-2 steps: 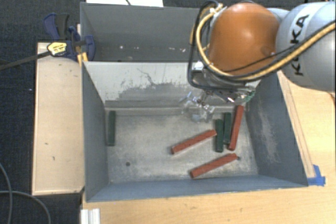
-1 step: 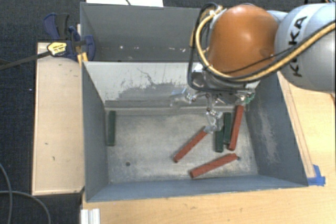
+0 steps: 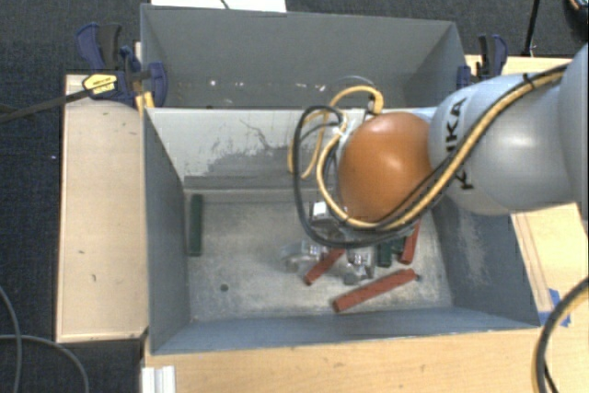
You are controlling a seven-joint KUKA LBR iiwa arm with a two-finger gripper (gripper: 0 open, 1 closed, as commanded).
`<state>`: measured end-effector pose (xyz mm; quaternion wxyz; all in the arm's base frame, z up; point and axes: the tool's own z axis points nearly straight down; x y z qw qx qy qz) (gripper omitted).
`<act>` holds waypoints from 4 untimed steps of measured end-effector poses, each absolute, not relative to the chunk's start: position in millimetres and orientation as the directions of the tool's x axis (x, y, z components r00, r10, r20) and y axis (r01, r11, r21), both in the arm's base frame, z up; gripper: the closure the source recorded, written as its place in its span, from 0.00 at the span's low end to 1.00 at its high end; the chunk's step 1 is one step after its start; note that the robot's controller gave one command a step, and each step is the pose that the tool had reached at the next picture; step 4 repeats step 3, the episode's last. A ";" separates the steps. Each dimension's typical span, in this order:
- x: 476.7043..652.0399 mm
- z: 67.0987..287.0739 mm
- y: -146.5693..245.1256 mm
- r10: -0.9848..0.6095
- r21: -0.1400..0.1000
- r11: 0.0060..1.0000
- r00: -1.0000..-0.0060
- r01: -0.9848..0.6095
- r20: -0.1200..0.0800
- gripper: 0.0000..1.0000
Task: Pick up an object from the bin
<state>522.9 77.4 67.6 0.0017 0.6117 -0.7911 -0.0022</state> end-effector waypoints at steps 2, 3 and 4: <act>529.3 196.1 55.8 -0.957 -0.008 0.289 -0.289 -0.957 -0.004 1.00; 535.4 281.1 51.2 -0.996 -0.008 0.084 -0.084 -0.996 -0.003 1.00; 535.4 281.1 51.2 -0.996 -0.008 0.084 -0.084 -0.996 -0.003 1.00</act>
Offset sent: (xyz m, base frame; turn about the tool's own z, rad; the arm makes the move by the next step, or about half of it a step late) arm 0.0000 0.0000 0.0000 0.0000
